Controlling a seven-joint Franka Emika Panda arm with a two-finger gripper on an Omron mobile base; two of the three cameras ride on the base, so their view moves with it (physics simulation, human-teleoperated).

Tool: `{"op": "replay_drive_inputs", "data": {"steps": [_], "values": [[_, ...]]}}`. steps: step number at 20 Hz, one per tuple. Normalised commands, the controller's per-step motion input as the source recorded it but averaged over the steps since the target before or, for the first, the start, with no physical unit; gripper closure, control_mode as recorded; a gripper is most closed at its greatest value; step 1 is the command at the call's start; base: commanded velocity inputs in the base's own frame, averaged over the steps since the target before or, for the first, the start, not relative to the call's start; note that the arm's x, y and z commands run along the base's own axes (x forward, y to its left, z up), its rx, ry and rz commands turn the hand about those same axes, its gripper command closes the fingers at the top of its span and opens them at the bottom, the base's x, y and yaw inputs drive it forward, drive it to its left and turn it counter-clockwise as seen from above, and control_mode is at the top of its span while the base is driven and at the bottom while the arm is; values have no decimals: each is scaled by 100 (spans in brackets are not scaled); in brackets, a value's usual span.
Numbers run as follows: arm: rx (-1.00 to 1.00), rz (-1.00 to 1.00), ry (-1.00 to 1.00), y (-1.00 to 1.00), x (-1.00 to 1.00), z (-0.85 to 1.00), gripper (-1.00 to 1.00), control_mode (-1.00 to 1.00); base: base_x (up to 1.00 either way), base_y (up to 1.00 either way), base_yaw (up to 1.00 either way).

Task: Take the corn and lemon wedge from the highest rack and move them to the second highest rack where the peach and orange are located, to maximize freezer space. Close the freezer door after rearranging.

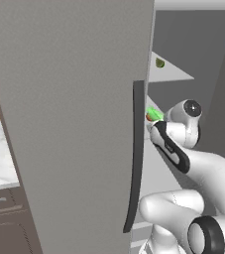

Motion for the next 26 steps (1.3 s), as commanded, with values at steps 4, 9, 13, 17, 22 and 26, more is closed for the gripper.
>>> {"op": "replay_drive_inputs", "data": {"steps": [4,9,13,17,22,26], "values": [[3,12,2,-5,66,-1,100,-100,0,0,0],[1,12,4,-3,55,-1,100,-100,0,0,0],[0,3,0,8,37,-18,100,-100,0,0,0],[0,0,0,19,30,-27,-100,-100,0,0,0],[0,2,0,0,31,-16,-100,-100,0,0,0],[0,6,0,0,37,-3,-100,-100,0,0,0]]}}
